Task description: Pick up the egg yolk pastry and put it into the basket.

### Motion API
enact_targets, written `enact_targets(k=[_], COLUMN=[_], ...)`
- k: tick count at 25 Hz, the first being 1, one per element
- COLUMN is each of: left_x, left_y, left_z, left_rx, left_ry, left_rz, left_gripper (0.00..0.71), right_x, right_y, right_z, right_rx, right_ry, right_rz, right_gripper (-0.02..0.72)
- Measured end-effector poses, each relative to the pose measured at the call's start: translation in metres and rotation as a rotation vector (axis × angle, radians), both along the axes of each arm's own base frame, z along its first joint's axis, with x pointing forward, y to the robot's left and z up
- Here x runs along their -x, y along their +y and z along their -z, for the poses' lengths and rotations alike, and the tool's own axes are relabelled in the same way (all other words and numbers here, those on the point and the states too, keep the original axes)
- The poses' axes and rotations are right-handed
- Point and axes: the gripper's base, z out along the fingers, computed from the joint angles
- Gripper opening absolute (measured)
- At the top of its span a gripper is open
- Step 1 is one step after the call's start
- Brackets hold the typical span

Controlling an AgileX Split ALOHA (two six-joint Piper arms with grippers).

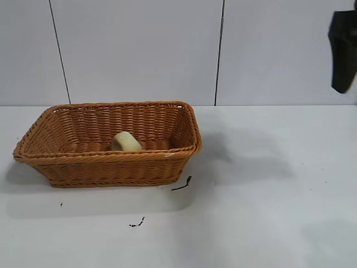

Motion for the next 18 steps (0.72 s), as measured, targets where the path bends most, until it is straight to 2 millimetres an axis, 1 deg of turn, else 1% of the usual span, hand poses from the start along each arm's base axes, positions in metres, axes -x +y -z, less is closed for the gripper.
enact_targets(k=[2, 5, 10, 12, 14, 18], left_x=[0.0, 0.0, 0.0, 0.0, 0.0, 0.0], left_y=[0.0, 0.0, 0.0, 0.0, 0.0, 0.0], left_z=[0.0, 0.0, 0.0, 0.0, 0.0, 0.0], left_rx=[0.0, 0.0, 0.0, 0.0, 0.0, 0.0], left_ry=[0.0, 0.0, 0.0, 0.0, 0.0, 0.0], left_rz=[0.0, 0.0, 0.0, 0.0, 0.0, 0.0], left_gripper=[0.696, 0.696, 0.696, 0.696, 0.696, 0.696], right_x=[0.036, 0.084, 0.147, 0.171, 0.191, 0.223], right_y=[-0.001, -0.004, -0.008, -0.009, -0.01, -0.01], right_z=[0.002, 0.015, 0.028, 0.035, 0.038, 0.023], right_rx=[0.0, 0.009, 0.019, 0.018, 0.013, -0.004], right_ry=[0.007, -0.011, -0.185, -0.229, -0.297, -0.543], right_rz=[0.0, -0.001, -0.004, -0.004, -0.002, 0.001], right_gripper=[0.694, 0.694, 0.694, 0.694, 0.694, 0.694])
